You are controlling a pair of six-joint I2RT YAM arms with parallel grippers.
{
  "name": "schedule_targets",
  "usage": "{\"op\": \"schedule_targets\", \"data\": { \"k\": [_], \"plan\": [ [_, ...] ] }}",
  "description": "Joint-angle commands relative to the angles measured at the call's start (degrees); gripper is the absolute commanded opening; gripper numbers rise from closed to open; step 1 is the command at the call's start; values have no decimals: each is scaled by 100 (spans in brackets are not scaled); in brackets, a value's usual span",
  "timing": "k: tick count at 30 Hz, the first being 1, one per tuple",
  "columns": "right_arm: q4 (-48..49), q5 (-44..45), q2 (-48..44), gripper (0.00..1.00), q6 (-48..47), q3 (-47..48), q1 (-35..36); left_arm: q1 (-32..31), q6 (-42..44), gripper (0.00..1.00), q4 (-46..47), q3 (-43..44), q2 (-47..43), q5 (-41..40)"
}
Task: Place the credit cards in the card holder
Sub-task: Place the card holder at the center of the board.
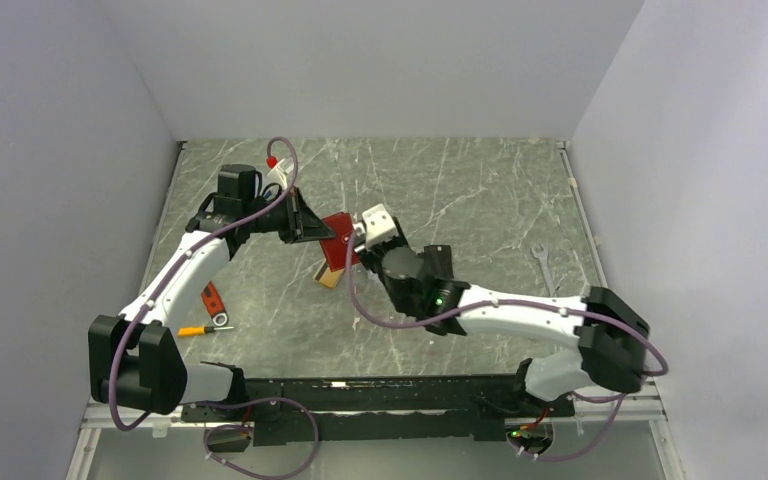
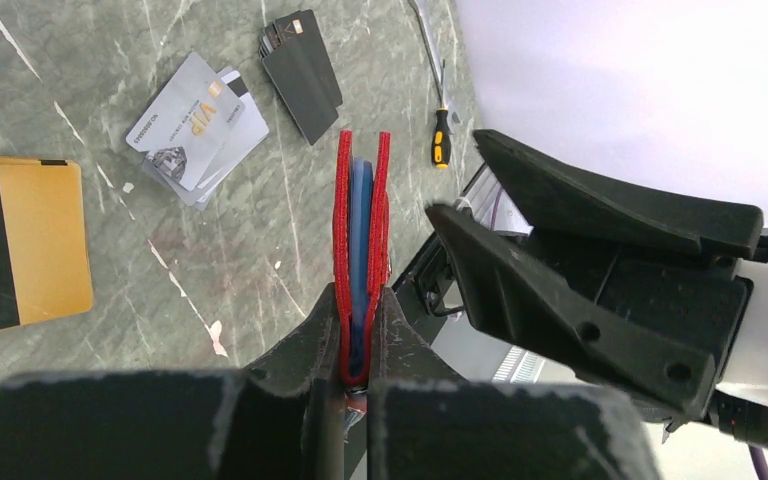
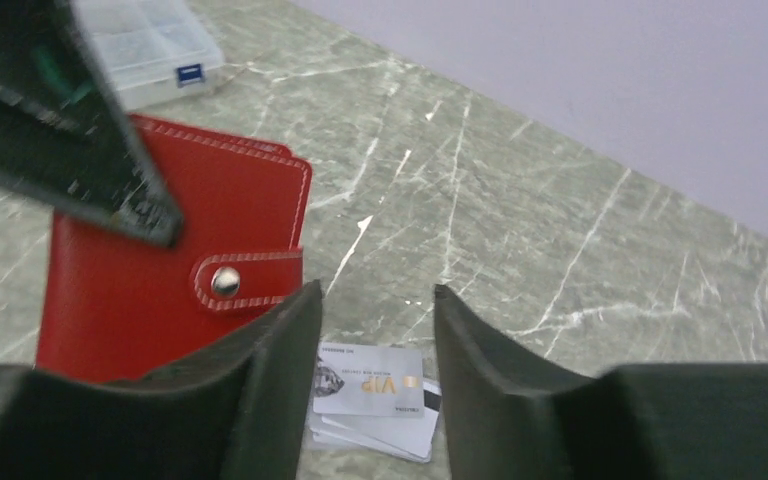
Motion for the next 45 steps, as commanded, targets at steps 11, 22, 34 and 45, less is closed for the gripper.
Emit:
{"op": "schedule_targets", "data": {
  "k": [11, 22, 34, 45],
  "plan": [
    [1928, -1279, -746, 81, -2206, -1313, 99, -3, -85, 0, 220, 122, -51, 309],
    [2326, -1397, -329, 78, -3092, -1237, 333, 24, -384, 0, 441, 87, 6, 569],
    [5768, -912, 1282, 68, -5913, -1186, 620, 50, -766, 0, 748, -34, 67, 849],
    [6554, -734, 2012, 33, -6242, -661, 575, 77, -872, 0, 867, -100, 26, 936]
  ]
}}
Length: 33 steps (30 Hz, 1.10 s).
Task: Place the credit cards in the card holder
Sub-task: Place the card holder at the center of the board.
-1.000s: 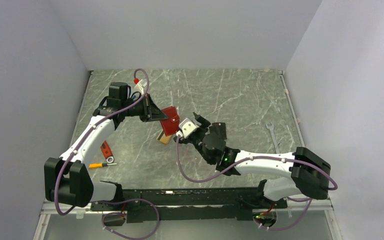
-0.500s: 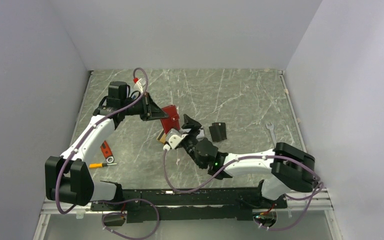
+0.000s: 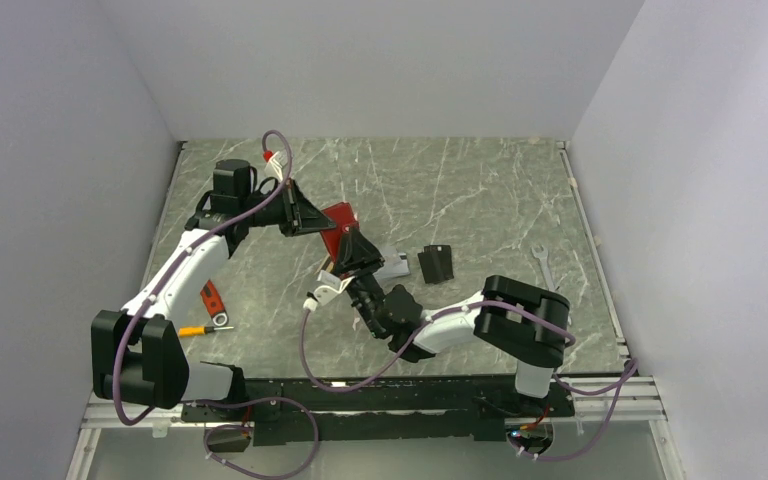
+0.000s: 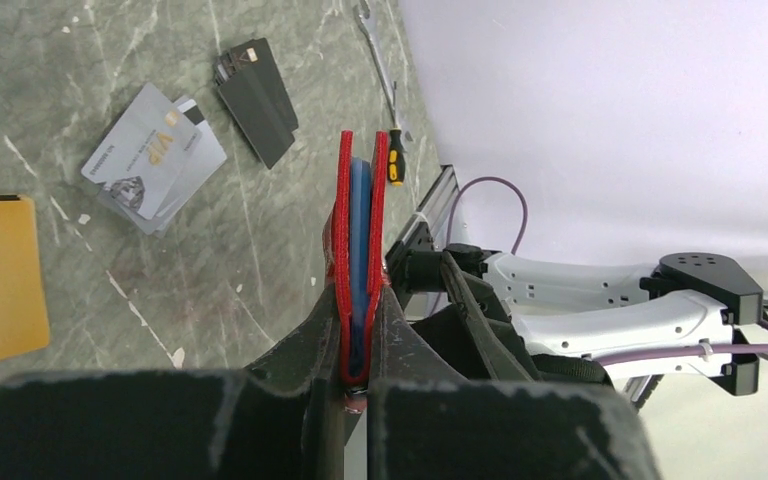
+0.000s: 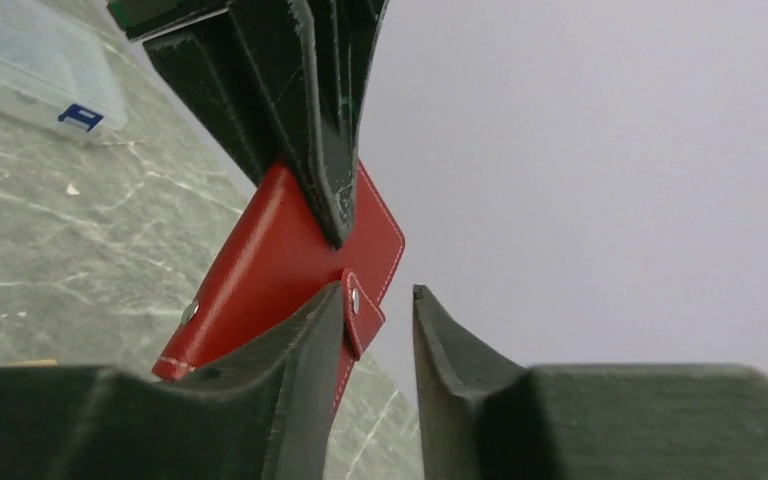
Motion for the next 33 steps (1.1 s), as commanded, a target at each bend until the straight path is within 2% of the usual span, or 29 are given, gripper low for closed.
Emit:
{"op": "schedule_targets", "data": {
  "k": [1, 4, 7, 25, 28, 30, 31, 33],
  "plan": [
    [591, 36, 38, 26, -47, 374, -32, -63, -226, 0, 178, -85, -97, 511],
    [720, 44, 85, 11, -109, 424, -33, -63, -218, 0, 173, -90, -95, 517],
    [763, 110, 108, 0, -100, 432, -81, -63, -240, 0, 183, -65, -110, 555],
    [1338, 629, -40, 0, 169, 373, -368, -63, -97, 0, 54, -41, -159, 541],
    [1298, 795, -174, 0, 368, 357, -374, -63, -42, 0, 27, -27, -138, 514],
    [867, 1016, -470, 0, 825, 327, -373, -63, 36, 0, 2, -37, -124, 476],
    [404, 1101, -729, 2, 1251, 284, -371, -63, 79, 0, -7, -38, -117, 454],
    [-1214, 1065, -1423, 28, 2746, 224, -373, -74, 227, 0, -46, -37, -85, 382]
  ]
}}
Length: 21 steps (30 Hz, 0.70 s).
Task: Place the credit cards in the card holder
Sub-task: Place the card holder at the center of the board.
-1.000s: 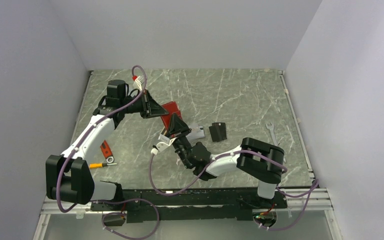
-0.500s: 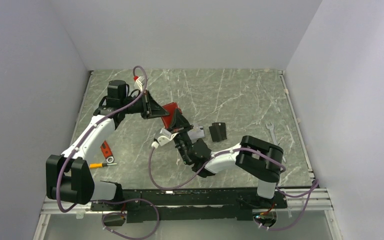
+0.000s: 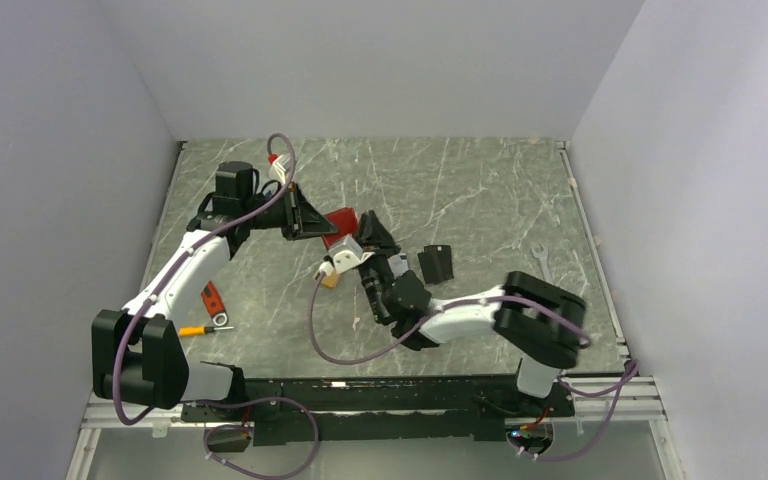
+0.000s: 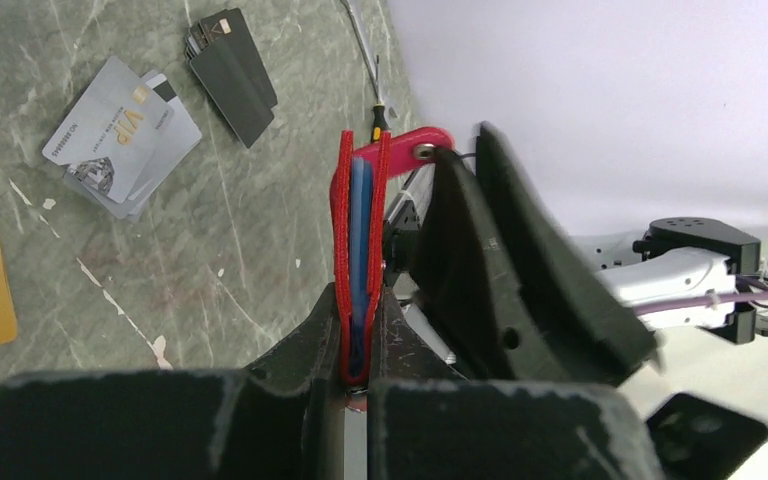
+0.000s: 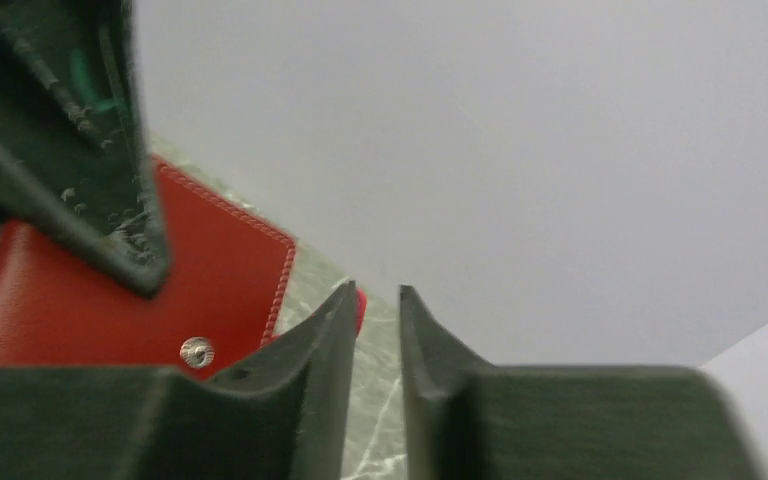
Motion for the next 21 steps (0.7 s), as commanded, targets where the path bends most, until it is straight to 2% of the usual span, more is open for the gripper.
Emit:
{"op": "schedule_targets", "data": {
  "k": [1, 2, 4, 7, 12, 21],
  "plan": [
    [-2376, 120, -1651, 37, 2880, -23, -53, -64, 386, 0, -129, 31, -55, 22],
    [-3301, -73, -2015, 42, 3683, 29, -119, -94, 526, 0, -171, 32, -12, 0],
    [-4727, -465, -2581, 46, 4881, 117, -308, -236, 839, 0, -332, 48, 86, -116],
    [-5933, -767, -3291, 51, 5937, -12, -476, -519, 1126, 0, -343, -60, 261, -284],
    [-7194, -650, -4210, 57, 7202, -464, -562, -1184, 1561, 2, -372, -119, 834, -507],
    [-8895, -257, -5692, 58, 8925, -1317, -631, -2307, 1939, 6, -102, -129, 2105, -385]
  ]
}}
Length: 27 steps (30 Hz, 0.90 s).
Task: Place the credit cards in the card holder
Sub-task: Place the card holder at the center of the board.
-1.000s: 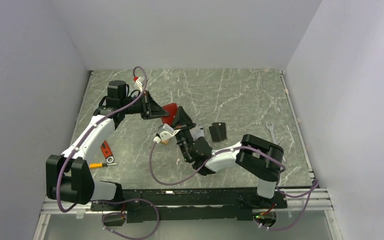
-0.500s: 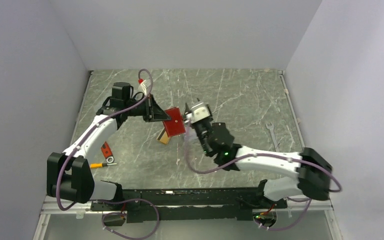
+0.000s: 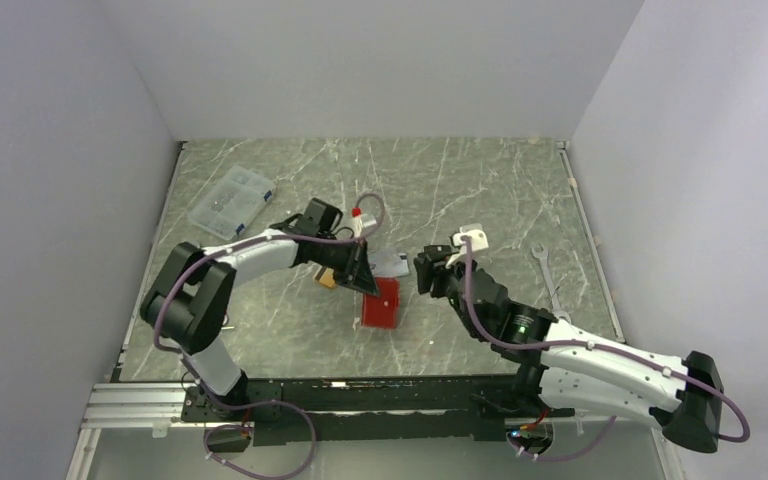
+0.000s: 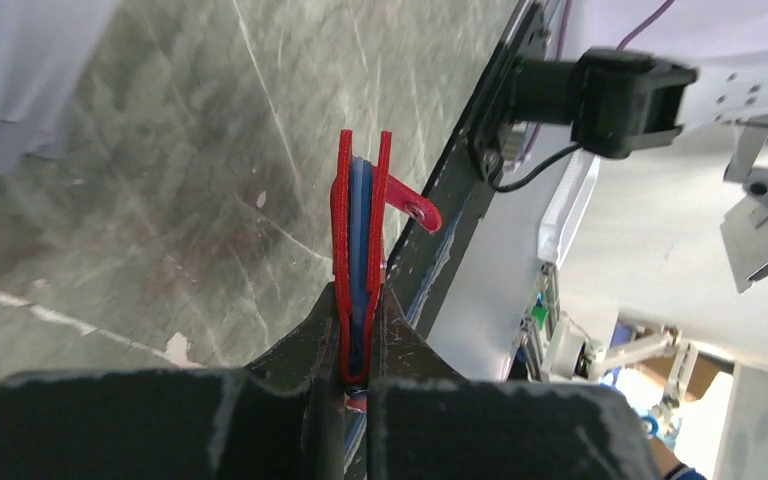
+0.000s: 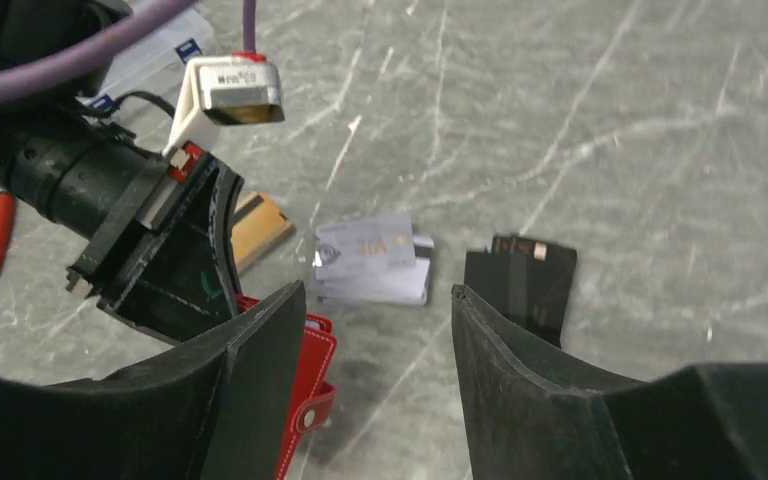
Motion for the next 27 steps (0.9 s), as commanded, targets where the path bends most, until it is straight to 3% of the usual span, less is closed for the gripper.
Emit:
{"op": "schedule_targets", "data": {
  "k": [1, 9, 14, 16, 20, 24, 27],
  "plan": [
    [-1010, 217, -558, 58, 1292, -258, -26, -476, 378, 6, 249, 8, 438, 162],
    [-1005, 26, -432, 60, 1780, -643, -62, -625, 1198, 17, -137, 138, 1221, -46],
    [-683, -585, -86, 63, 1837, -675, -506, -618, 1512, 52, -333, 126, 946, -133],
    [-570, -964, 67, 64, 1819, -620, -865, -616, 1734, 59, -627, 308, 775, -136],
    [-443, -1602, 454, 66, 1662, -342, -1399, -500, 2109, 83, -1286, 733, 299, -102],
    [-244, -2047, 1085, 68, 1374, 185, -1635, -14, 2909, 86, -2565, 1591, 142, 41],
    [-174, -2311, 1698, 69, 1162, 794, -1694, 725, 3533, 86, -3324, 2115, 195, 127]
  ]
}}
